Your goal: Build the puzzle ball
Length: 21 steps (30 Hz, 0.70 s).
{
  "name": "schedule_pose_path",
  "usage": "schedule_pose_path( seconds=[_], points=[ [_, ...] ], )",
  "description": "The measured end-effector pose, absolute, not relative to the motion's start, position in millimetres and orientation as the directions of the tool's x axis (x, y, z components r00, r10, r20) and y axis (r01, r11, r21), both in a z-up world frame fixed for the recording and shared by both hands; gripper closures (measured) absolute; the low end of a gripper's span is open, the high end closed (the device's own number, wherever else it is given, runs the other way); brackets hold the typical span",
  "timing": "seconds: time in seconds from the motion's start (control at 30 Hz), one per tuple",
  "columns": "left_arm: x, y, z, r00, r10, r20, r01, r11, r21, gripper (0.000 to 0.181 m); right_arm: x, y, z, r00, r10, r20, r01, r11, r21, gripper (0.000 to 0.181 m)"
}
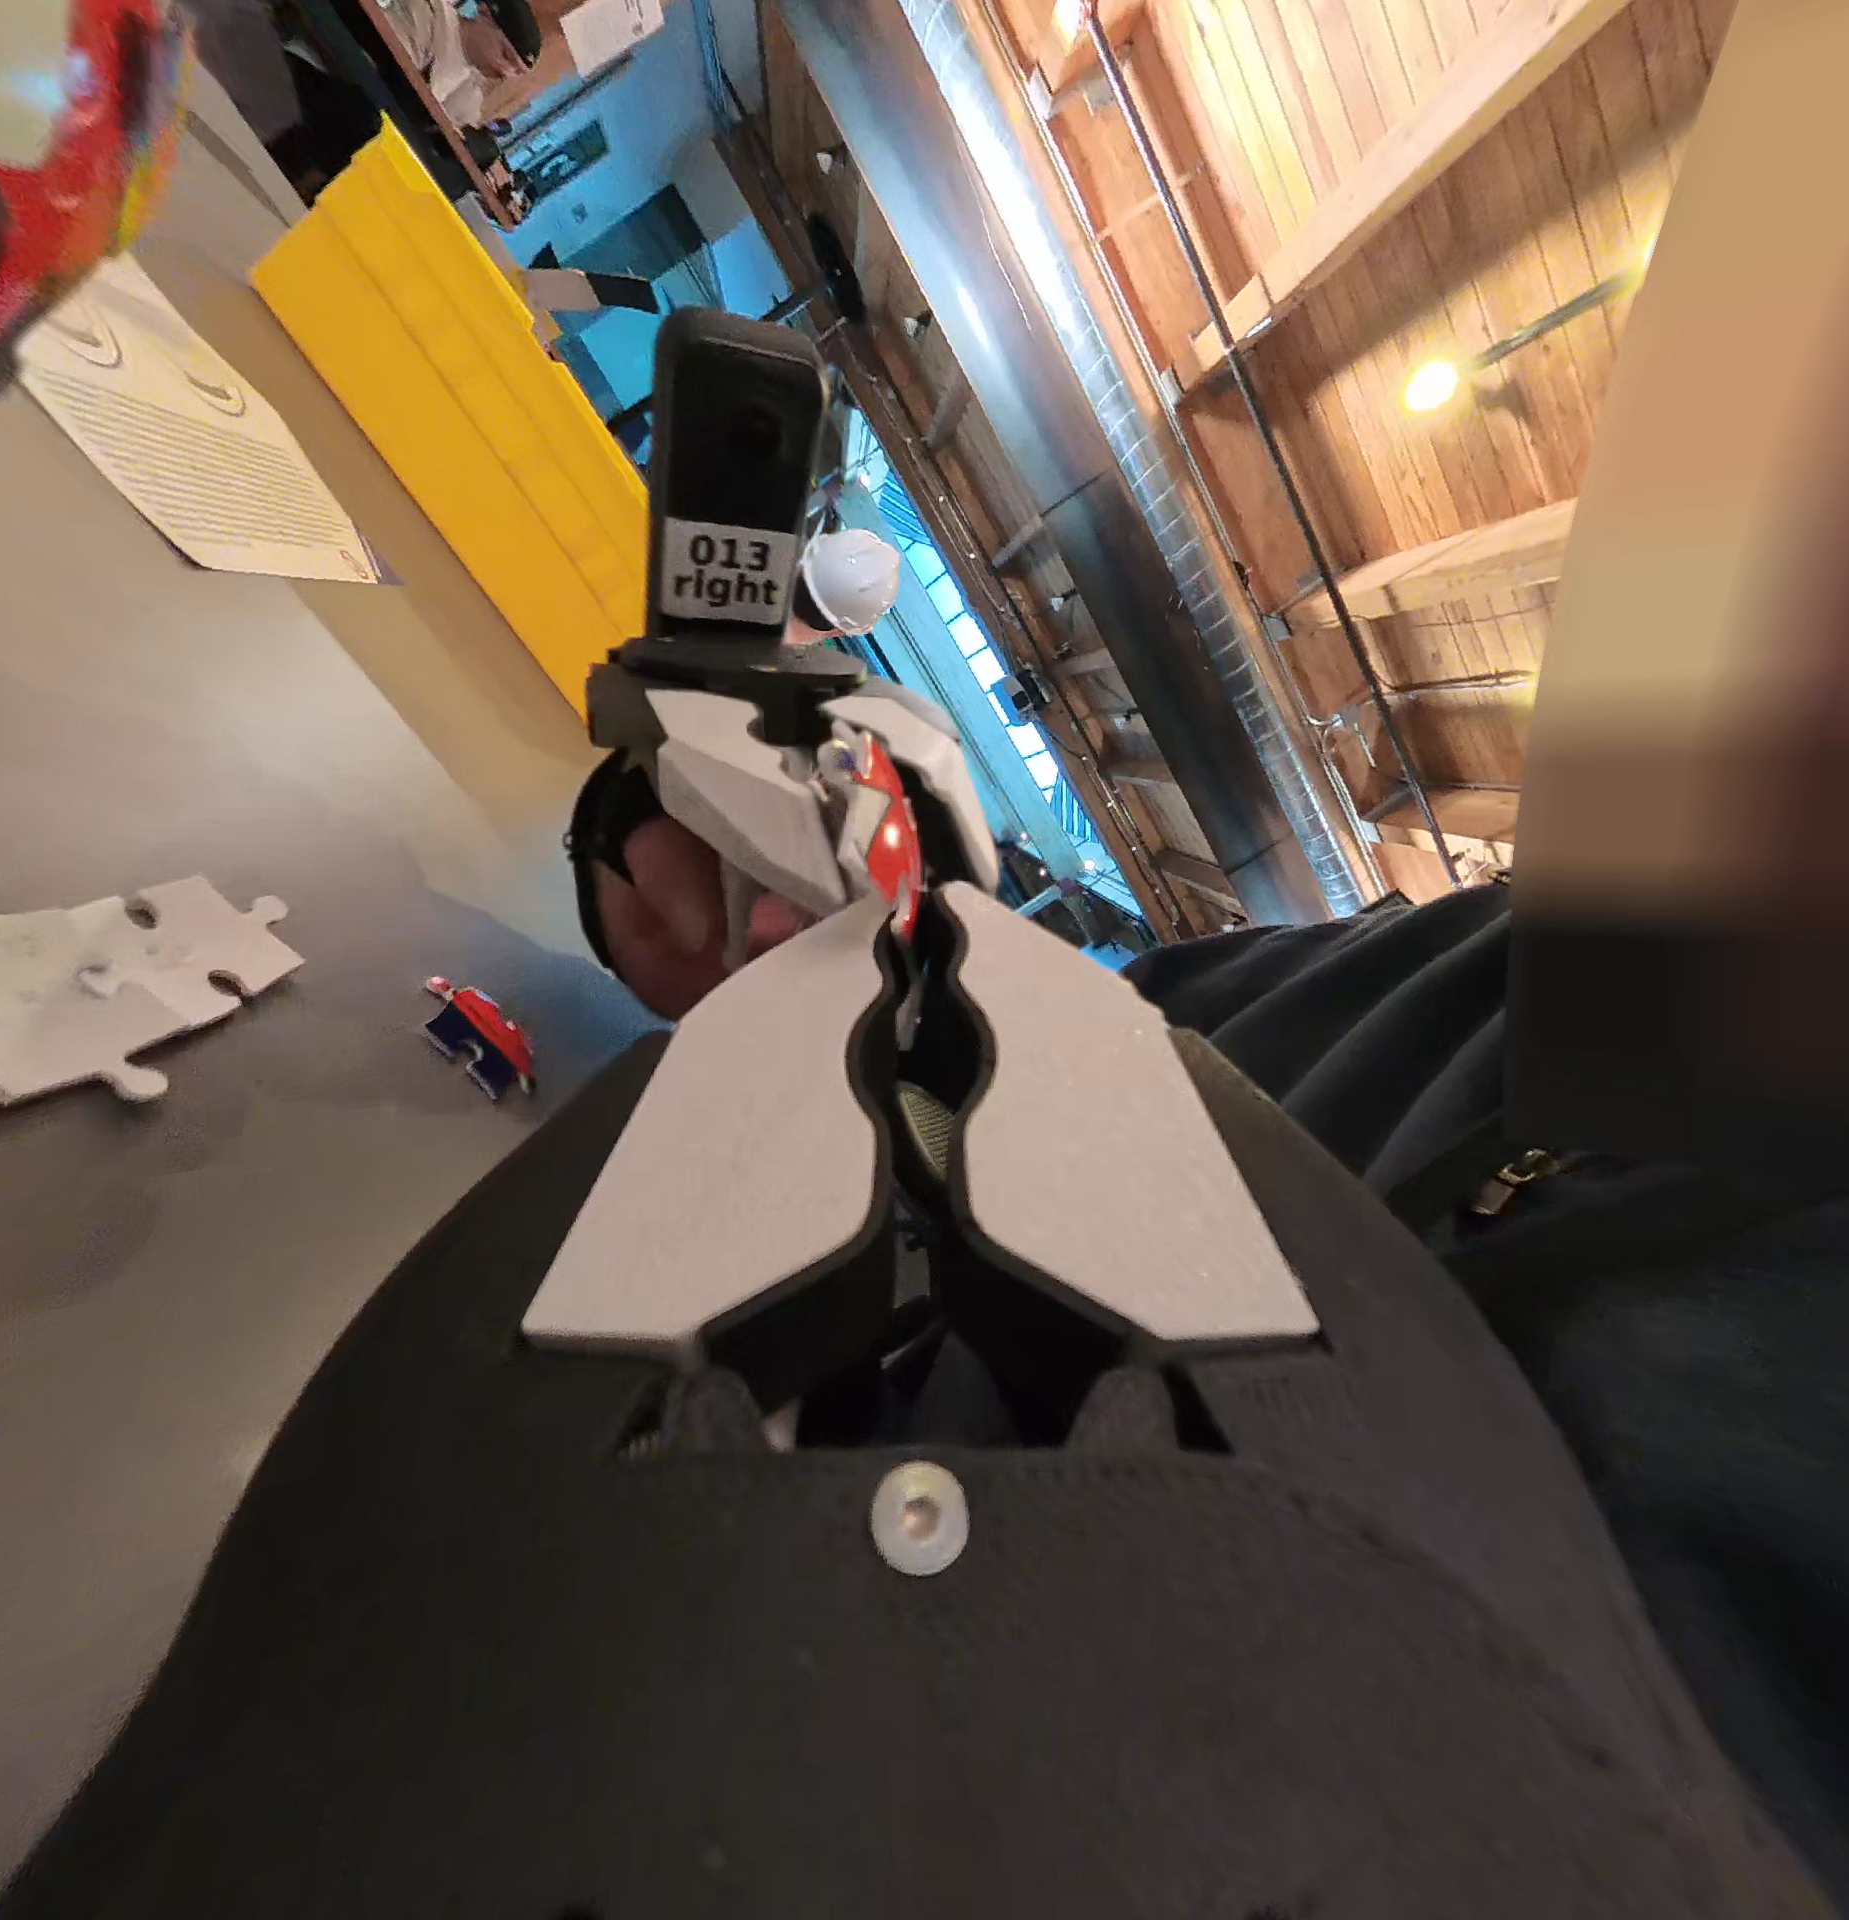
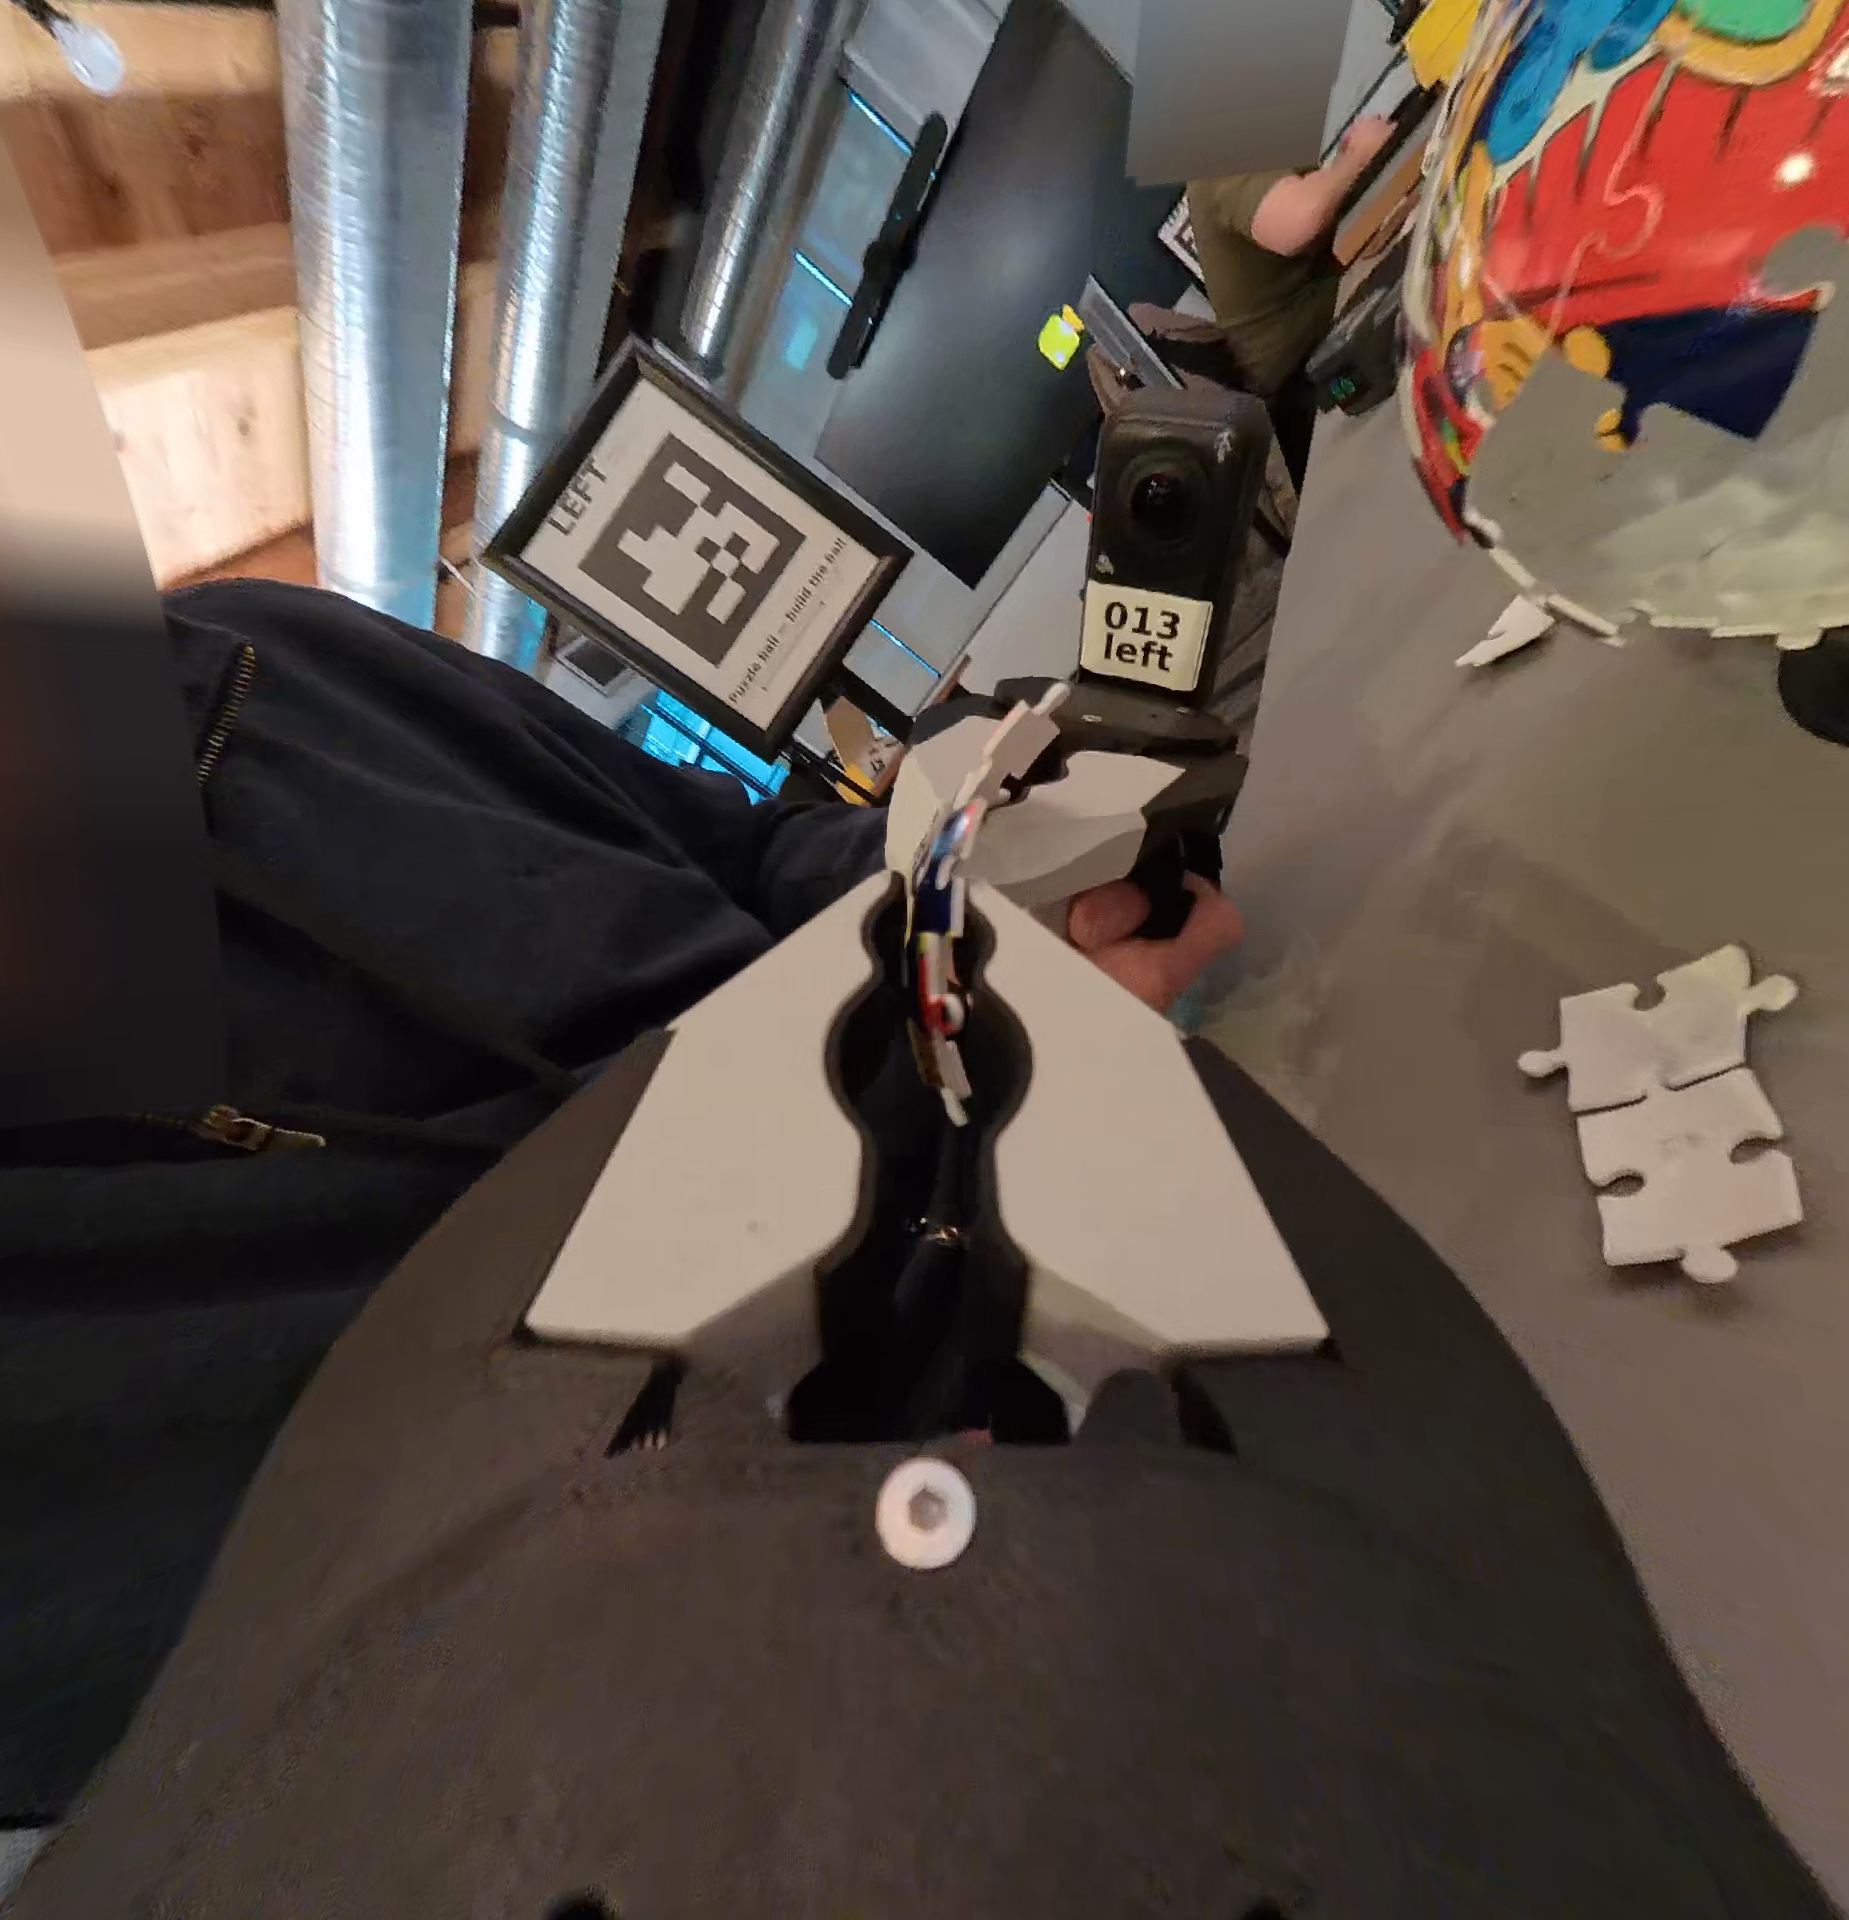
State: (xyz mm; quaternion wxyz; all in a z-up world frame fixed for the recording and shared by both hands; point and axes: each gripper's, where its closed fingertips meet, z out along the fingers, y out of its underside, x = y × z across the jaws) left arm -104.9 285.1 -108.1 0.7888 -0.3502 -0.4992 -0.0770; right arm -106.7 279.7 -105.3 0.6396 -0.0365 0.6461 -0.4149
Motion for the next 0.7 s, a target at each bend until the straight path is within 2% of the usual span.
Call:
schedule_pose_path(
  seconds=[0.03, 0.27, 0.5, 0.6, 0.7],
  points=[
    [-105, 286, -108, 0.498, 0.230, 0.836, 0.471, 0.738, -0.483, 0.179, -108, 280, -104, -0.163, -0.581, -0.797, 0.486, 0.656, -0.578, 0.179],
    [-106, 284, -104, 0.539, 0.200, 0.818, 0.461, 0.743, -0.486, 0.179, -110, 280, -97, -0.126, -0.595, -0.794, 0.506, 0.650, -0.567, 0.181],
    [-108, 270, -107, 0.506, 0.231, 0.831, 0.432, 0.766, -0.476, 0.150, -142, 271, -99, -0.223, -0.555, -0.801, 0.531, 0.620, -0.578, 0.181],
    [-103, 261, -109, 0.472, 0.311, 0.825, 0.409, 0.751, -0.518, 0.138, -174, 261, -117, -0.346, -0.460, -0.818, 0.528, 0.625, -0.575, 0.181],
    [-96, 255, -109, 0.460, 0.369, 0.808, 0.398, 0.728, -0.559, 0.136, -198, 252, -142, -0.422, -0.345, -0.838, 0.530, 0.656, -0.537, 0.181]
  ],
)
